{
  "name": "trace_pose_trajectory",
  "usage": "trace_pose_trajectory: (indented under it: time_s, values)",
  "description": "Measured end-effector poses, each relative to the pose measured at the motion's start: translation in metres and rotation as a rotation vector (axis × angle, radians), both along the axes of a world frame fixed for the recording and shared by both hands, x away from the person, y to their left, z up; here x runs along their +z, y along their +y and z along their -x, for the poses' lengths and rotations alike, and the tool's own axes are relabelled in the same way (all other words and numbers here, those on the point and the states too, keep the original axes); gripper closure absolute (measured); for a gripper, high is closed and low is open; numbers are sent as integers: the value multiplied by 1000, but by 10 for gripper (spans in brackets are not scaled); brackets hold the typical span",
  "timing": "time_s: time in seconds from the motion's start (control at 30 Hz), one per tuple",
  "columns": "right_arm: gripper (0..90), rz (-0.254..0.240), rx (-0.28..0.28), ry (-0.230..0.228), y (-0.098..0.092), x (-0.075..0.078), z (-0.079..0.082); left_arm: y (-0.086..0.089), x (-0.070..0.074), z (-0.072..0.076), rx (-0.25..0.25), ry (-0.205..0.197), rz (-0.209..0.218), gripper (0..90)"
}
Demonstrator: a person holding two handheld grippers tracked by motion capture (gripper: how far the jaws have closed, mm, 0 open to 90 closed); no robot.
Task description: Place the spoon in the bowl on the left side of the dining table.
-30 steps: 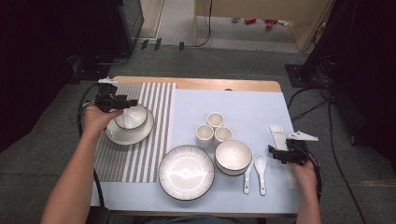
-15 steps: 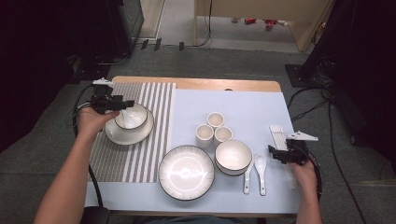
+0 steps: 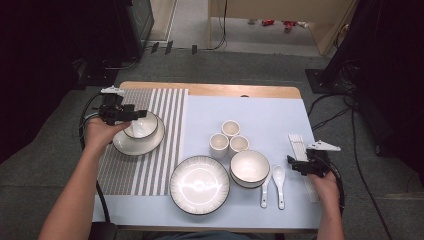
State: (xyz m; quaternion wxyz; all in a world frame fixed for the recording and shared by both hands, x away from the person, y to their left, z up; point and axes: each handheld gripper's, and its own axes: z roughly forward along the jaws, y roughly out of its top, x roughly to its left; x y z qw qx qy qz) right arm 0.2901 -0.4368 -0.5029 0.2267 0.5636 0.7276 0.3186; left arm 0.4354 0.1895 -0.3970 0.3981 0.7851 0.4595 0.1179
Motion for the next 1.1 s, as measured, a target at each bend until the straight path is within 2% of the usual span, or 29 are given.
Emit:
trace_pose_trajectory:
  time_s: [0.13,0.2,0.23,0.3,0.37,0.5,0.6,0.77,0.83,0.93,1.1]
  values:
    - [144,2,-2,1,0,0,0,-2,0,5,-10,-9,-15,339]
    - [144,2,-1,0,0,0,0,0,0,8,-15,-12,-6,339]
    - [144,2,-1,0,0,0,0,-1,2,9,-15,-16,-26,339]
    - [144,0,0,0,0,0,0,0,2,10,-14,-23,-28,339]
    - [144,0,0,0,0,0,0,0,2,11,-16,-9,-8,339]
    - [144,0,0,0,0,0,0,-2,1,20,-32,-22,-16,339]
    - [144,-1,-1,0,0,0,0,-3,1,24,-25,-32,5,339]
    - [144,0,-1,0,0,0,0,-7,0,29,-33,-39,-10,339]
    - [144,0,0,0,0,0,0,-7,1,31,-35,-42,19,340]
    - [144,1,-2,1,0,0,0,-8,1,33,-36,-37,9,339]
    - [144,1,0,1,0,0,0,-10,2,39,-38,-48,20,339]
